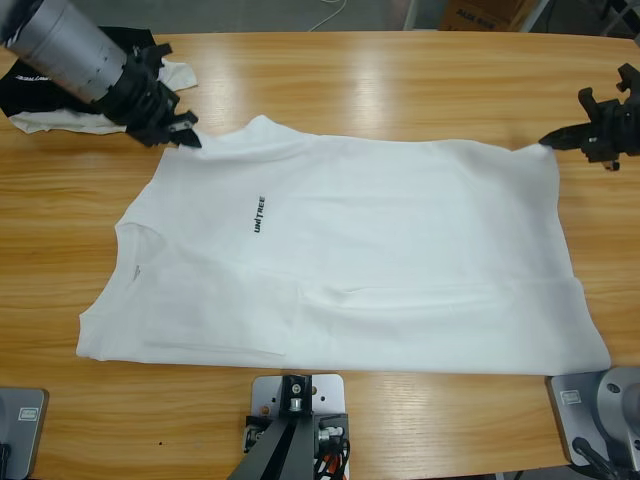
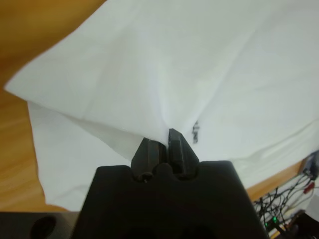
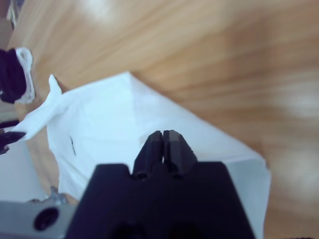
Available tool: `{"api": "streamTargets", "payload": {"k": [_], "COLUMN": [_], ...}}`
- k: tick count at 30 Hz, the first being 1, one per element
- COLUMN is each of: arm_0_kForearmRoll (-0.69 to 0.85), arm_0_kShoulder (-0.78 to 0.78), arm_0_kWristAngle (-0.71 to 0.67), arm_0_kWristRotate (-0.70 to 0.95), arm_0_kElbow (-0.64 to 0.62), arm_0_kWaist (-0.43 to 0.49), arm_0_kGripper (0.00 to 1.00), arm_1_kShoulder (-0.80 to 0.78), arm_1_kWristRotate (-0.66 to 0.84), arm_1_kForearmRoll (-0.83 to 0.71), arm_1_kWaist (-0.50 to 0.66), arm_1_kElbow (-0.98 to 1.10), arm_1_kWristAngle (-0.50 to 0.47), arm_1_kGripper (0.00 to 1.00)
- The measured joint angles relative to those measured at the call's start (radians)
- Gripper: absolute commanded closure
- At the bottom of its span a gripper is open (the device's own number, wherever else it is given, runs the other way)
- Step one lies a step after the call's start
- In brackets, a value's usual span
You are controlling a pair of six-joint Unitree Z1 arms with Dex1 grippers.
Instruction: Fold clothes
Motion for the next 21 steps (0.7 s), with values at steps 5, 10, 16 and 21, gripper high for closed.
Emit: {"api": "streamTargets", "payload": {"k": [5, 10, 16, 21], "arm_0_kForearmRoll": [-0.015, -0.019, -0.02, -0.02], "arm_0_kShoulder": [-0.056, -0.115, -0.19, -0.259], "arm_0_kWristAngle": [-0.03, -0.07, -0.085, -0.089], "arm_0_kWristRotate": [-0.001, -0.004, -0.023, -0.026], "arm_0_kElbow": [0.137, 0.224, 0.297, 0.358], "arm_0_kWaist": [-0.005, -0.014, -0.039, -0.043], "arm_0_kGripper": [1.0, 1.0, 1.0, 1.0], "arm_1_kShoulder": [-0.042, -0.052, -0.056, -0.054], "arm_1_kWristRotate": [0.023, 0.104, 0.124, 0.106], "arm_1_kForearmRoll": [0.173, 0.383, 0.503, 0.58], "arm_1_kWaist": [0.028, 0.04, 0.04, 0.041], "arm_1_kElbow": [0.003, -0.037, -0.04, -0.089], "arm_1_kWristAngle": [-0.051, -0.13, -0.222, -0.345], "arm_1_kGripper": [1.0, 1.0, 1.0, 1.0]}}
